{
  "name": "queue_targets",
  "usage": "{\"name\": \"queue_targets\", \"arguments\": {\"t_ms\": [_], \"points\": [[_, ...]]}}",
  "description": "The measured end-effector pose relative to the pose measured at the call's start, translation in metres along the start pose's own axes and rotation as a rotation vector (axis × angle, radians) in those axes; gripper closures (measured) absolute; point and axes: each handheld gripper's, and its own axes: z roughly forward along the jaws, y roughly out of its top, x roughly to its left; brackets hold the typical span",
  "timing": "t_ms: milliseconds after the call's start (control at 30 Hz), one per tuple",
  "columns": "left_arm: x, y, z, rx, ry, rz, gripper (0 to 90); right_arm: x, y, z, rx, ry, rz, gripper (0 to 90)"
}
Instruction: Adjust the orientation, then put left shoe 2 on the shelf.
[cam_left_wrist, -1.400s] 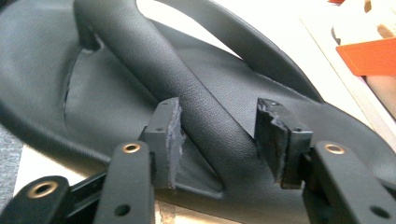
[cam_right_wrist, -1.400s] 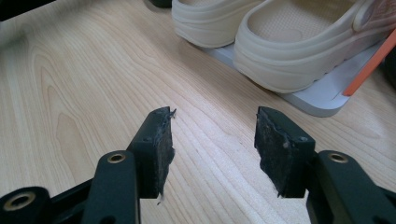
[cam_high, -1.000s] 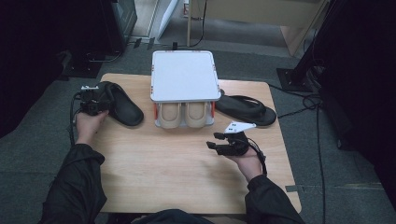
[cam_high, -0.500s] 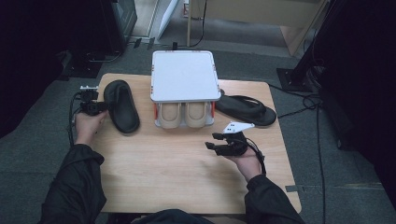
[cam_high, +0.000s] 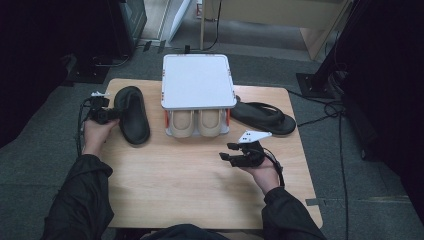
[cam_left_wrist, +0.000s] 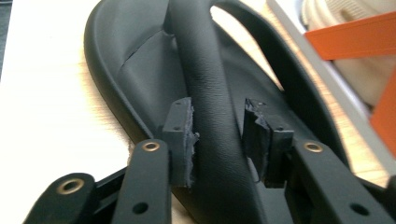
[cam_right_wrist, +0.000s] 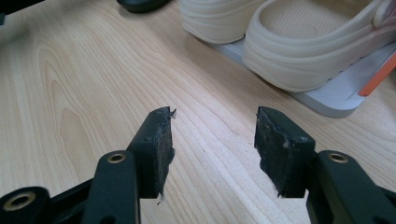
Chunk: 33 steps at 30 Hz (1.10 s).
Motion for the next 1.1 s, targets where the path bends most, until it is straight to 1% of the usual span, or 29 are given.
{"name": "queue_targets", "arguments": {"t_ms": [67,167,200,367,400,467,600,667,767,1033,1100], "points": [[0.0006,0.0002,0.0037,0.012,-0.009,0.002,60.5,0.0003,0.0001,0.0003,-0.001,0.002,-0.001,47.0],[-0.0009,0.0011,0.0075,0.024,-0.002,0.012,61.5,0.001,0.0,0.0008,0.003,0.004,-0.003,47.0],[-0.0004,0.0013,0.008,0.024,-0.005,0.007,61.9,0.001,0.0,0.0008,0.005,0.004,-0.004,47.0],[0.0023,0.0018,0.0062,0.021,-0.027,-0.019,65.7,0.0009,-0.0001,0.0008,0.006,0.003,-0.002,47.0],[0.0023,0.0018,0.006,0.021,-0.03,-0.021,66.7,0.0007,-0.0001,0.0008,0.006,0.002,-0.001,47.0],[0.0012,0.0019,0.0056,0.024,-0.033,-0.011,68.0,0.0008,0.0,0.0008,0.006,0.003,0.001,47.0],[0.0006,0.0025,0.005,0.031,-0.037,-0.014,68.2,0.0008,0.0002,0.0009,0.004,0.004,-0.004,47.0],[0.0007,0.0026,0.0048,0.029,-0.041,-0.026,68.2,0.001,0.0003,0.001,0.005,0.004,0.003,47.0],[0.0007,0.0032,0.004,0.026,-0.048,-0.031,68.4,0.0005,0.0003,0.0014,0.003,0.004,0.0,47.0],[-0.0016,0.006,-0.0001,0.023,-0.06,-0.03,68.5,-0.0006,0.0007,0.0013,-0.002,0.009,0.008,47.0],[-0.0021,0.0067,-0.0013,0.018,-0.068,-0.043,68.5,-0.0007,0.0007,0.0015,-0.002,0.01,0.009,47.0]]}}
